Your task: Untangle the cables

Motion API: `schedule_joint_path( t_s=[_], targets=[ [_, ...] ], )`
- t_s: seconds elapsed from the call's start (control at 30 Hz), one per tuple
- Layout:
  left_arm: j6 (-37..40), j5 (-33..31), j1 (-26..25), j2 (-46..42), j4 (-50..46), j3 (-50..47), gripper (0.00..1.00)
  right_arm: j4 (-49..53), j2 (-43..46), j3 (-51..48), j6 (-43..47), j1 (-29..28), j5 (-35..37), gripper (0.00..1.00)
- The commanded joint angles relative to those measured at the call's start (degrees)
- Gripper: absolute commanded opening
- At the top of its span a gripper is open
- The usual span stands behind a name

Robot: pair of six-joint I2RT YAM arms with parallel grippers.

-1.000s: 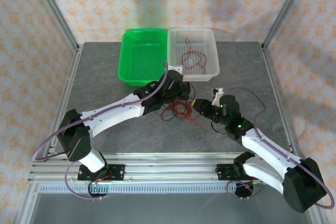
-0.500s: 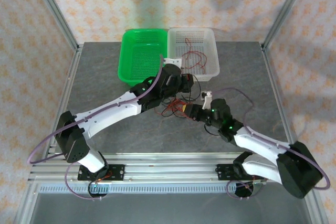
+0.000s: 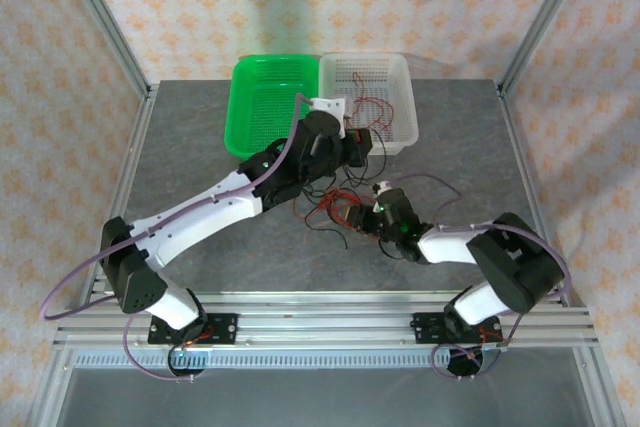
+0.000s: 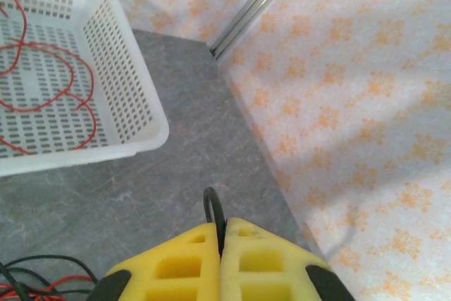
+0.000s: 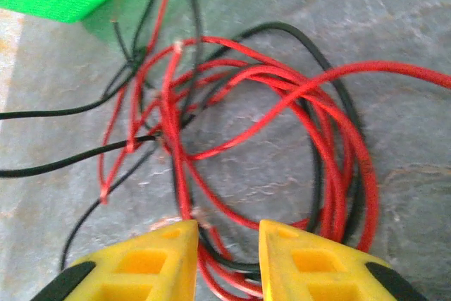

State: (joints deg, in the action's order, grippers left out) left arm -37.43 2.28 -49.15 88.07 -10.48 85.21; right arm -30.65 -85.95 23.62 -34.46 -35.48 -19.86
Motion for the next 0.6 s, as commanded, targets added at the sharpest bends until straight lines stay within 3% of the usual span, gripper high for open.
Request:
schedule_joint_path(
  t_s=[0.0, 0.4, 0.57],
  targets=[
    [3.4, -3.1, -0.3, -3.5, -3.1, 4.8, 0.0, -2.4, -2.6, 0.5, -2.7, -0.2, 3.8, 0.28],
    [14.8, -20.9, 1.5, -5.1, -17.4, 20.7, 0.0, 0.7, -4.1, -3.5, -8.4, -0.2, 5.2, 0.28],
    [16.9, -16.7, 8.4, -2.8, -18.0, 26.2, 0.0, 3.7, -0.7, -4.3, -8.1, -0.2, 6.6, 0.28]
  ],
)
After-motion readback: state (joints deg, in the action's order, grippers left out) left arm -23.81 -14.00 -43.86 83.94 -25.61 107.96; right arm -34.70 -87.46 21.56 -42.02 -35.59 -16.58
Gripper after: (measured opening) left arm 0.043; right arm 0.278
